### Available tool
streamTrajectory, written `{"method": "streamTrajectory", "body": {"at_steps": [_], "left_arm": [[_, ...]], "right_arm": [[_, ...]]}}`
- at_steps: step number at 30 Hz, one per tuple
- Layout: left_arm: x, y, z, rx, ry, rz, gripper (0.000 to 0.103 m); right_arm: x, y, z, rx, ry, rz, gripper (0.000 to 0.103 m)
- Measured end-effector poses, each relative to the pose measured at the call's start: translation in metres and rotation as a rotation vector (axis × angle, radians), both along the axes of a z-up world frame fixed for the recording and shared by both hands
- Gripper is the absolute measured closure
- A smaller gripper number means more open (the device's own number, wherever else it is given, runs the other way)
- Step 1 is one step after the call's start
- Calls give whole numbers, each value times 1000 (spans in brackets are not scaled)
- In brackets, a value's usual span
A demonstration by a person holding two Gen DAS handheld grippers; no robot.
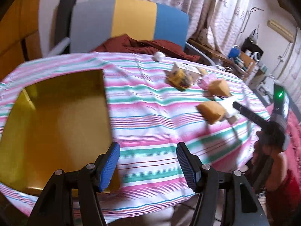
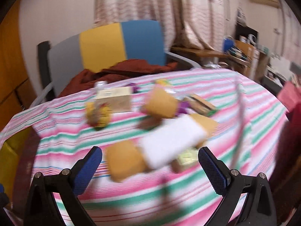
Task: Organize objects
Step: 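Reach the right gripper to the green-and-white box and grasp it, then grasp a yellow sponge with the left gripper while the right gripper lifts the box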
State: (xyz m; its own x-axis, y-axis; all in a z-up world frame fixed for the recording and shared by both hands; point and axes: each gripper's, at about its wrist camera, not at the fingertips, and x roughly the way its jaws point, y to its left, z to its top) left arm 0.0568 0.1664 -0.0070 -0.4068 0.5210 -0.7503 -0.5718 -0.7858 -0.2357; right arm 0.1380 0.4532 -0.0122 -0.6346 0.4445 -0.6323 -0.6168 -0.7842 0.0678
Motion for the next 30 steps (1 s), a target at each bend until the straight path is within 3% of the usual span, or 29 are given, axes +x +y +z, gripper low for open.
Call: {"method": "streamTrajectory", "body": {"at_steps": [2,4,6,11,13,17,23,30], "left_arm": [[-3,10,-3,25,-48,-24,40],[-4,23,-5,39,-68,-47,40],[-5,36,-9,31,-70,-69,40],[-5,72,-16,-21,-79,-135,39],[-6,85,-19,-34,-73,-154,39],[-8,114,-25,-55,-67,-210,38],[-13,164,-40,-55,-82,-321,31],[-16,217,-49,-107,37,-382,25]], "right_arm": [[8,18,-9,3,-28,-31,8],[15,36,-20,-12,-52,-23,27],[19,47,-31,-27,-58,-3,40],[10,60,-49,-95,-54,79,50],[1,58,-55,-100,-58,105,72],[-7,54,-58,-133,1,144,72],[-5,56,-65,-128,82,85,72],[3,61,-69,-163,151,73,71]]}}
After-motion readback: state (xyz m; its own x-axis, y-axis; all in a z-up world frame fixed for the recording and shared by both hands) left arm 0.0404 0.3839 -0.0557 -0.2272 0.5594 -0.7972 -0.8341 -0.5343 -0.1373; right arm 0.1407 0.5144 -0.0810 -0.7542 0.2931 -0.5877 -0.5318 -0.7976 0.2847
